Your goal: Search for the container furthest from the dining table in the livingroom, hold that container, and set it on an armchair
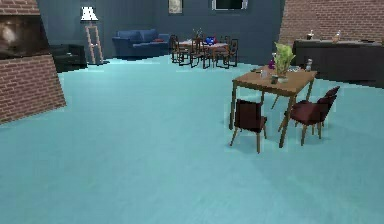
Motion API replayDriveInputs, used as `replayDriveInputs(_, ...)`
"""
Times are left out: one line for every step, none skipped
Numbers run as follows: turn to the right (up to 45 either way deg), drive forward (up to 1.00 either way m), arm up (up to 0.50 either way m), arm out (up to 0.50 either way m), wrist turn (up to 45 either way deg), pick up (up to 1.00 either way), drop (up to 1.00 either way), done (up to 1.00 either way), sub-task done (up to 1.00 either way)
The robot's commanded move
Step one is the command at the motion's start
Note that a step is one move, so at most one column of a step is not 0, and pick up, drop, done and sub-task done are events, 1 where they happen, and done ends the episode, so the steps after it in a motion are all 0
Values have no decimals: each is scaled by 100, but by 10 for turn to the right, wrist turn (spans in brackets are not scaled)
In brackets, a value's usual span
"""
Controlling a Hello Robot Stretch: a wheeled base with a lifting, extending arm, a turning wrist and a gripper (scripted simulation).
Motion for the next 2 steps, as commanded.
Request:
replayDriveInputs(0, 100, 0, 0, 0, 0, 0, 0, 0)
replayDriveInputs(-30, 0, 0, 0, 0, 0, 0, 0, 0)
